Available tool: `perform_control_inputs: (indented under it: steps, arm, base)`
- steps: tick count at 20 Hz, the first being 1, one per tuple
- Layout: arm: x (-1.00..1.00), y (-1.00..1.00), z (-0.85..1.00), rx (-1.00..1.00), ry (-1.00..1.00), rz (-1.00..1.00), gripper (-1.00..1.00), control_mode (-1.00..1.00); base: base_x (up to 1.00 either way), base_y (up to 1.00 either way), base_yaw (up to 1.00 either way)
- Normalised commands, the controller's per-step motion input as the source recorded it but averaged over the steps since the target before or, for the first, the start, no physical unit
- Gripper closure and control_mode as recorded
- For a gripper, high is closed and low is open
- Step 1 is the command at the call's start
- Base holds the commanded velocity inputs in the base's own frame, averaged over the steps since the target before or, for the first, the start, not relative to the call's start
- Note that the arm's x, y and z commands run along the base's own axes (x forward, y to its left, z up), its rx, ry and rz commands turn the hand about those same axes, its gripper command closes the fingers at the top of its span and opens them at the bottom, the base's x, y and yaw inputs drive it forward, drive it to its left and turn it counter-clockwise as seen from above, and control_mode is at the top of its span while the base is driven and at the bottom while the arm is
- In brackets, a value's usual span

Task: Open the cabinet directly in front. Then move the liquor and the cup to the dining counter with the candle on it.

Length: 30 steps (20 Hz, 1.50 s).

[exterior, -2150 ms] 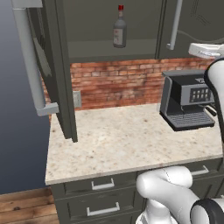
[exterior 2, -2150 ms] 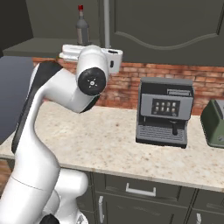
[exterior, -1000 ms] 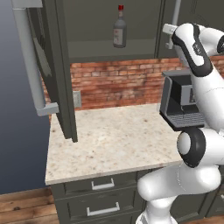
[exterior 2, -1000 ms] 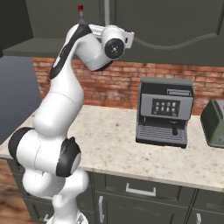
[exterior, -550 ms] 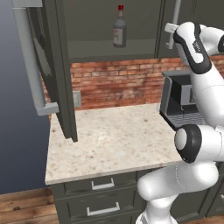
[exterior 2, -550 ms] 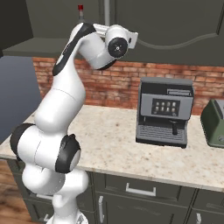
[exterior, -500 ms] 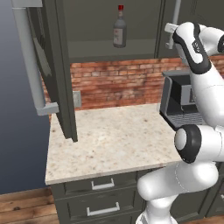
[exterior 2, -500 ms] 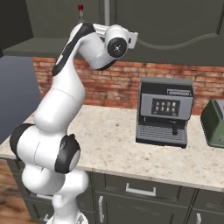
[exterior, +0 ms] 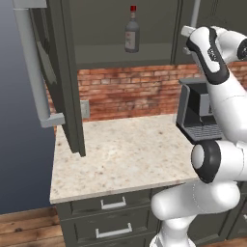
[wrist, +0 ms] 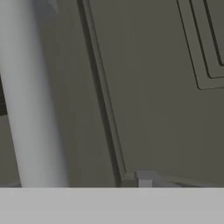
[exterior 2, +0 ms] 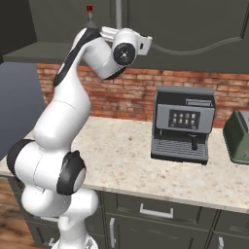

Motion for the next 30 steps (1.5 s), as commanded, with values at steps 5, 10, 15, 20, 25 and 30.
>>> perform_control_inputs:
  steps: [5, 10, 15, 20, 25, 30]
  arm:
    - [-0.72, -0.83, 0.38, 0.00, -0.01, 0.00, 1.00, -1.00]
    - [-0.86, -1.00, 0.47, 0.00, -0.02, 0.00, 1.00, -1.00]
    - [-0.81, -1.00, 0.30, 0.00, -0.10, 0.00, 1.00, -1.00]
    - [-0.26, -0.46, 0.00, 0.01, -0.13, 0.00, 1.00, -1.00]
    - [-0.71, 0.11, -0.77, -0.08, -0.07, 0.04, -1.00, -1.00]
    - [-0.70, -0.40, -0.68, 0.15, -0.21, 0.00, -1.00, -1.00]
  base:
    - [0.00, 0.00, 0.00]
    - [0.00, 0.00, 0.00]
    - [0.00, 0.00, 0.00]
    - [0.00, 0.00, 0.00]
    - [0.00, 0.00, 0.00]
    - [0.00, 0.00, 0.00]
